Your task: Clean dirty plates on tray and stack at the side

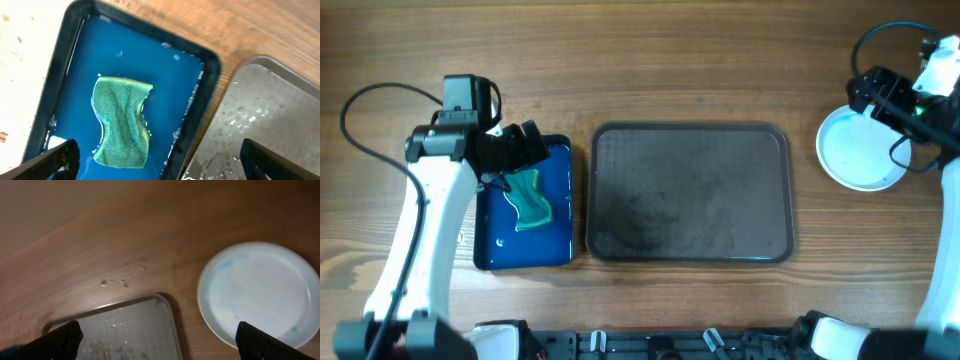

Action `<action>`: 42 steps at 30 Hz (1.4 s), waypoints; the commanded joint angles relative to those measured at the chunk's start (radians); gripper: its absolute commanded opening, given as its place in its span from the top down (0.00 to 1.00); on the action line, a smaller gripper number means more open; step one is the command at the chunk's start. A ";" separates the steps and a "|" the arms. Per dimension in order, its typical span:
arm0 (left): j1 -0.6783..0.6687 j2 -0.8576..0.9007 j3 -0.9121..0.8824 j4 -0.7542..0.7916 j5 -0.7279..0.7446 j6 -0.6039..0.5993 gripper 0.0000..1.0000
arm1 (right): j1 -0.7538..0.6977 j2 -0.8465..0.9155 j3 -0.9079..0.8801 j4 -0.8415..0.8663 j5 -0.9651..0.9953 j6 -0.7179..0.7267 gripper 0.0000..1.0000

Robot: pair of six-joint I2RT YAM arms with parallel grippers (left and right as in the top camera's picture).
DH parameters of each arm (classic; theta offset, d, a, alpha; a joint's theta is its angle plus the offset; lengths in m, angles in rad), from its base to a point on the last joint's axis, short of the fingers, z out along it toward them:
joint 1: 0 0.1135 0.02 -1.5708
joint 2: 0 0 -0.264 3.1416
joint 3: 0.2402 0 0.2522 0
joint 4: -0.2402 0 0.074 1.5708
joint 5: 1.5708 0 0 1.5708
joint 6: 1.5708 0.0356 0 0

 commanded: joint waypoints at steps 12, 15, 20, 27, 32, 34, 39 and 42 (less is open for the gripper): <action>-0.272 -0.579 0.012 -0.108 -0.150 0.114 0.00 | 0.052 -0.550 0.017 -0.005 0.029 -0.188 0.00; -0.315 -0.697 0.012 -0.164 -0.150 0.115 0.00 | 0.052 -0.645 0.017 -0.027 0.029 -0.209 0.00; -0.351 -0.895 0.012 -0.301 -0.216 0.091 0.00 | 0.052 -0.756 0.016 -0.061 0.027 -0.225 0.00; -0.351 -1.115 0.012 -0.375 -0.339 -0.027 0.00 | 0.052 -0.768 0.007 -0.157 0.029 -0.224 0.00; -0.351 -1.139 0.012 -0.380 -0.344 -0.028 0.00 | 0.052 -0.767 -0.010 -0.251 0.029 -0.225 0.00; -0.351 -1.139 0.012 -0.379 -0.344 -0.028 0.00 | 0.052 -0.767 -0.010 -0.277 0.029 -0.225 0.00; -0.351 -1.139 0.012 -0.384 -0.344 -0.028 0.00 | 0.052 -0.767 -0.010 -0.290 0.029 -0.225 0.00; -0.351 -1.139 0.012 -0.387 -0.344 -0.028 0.00 | 0.052 -0.767 -0.010 -0.301 0.029 -0.225 0.00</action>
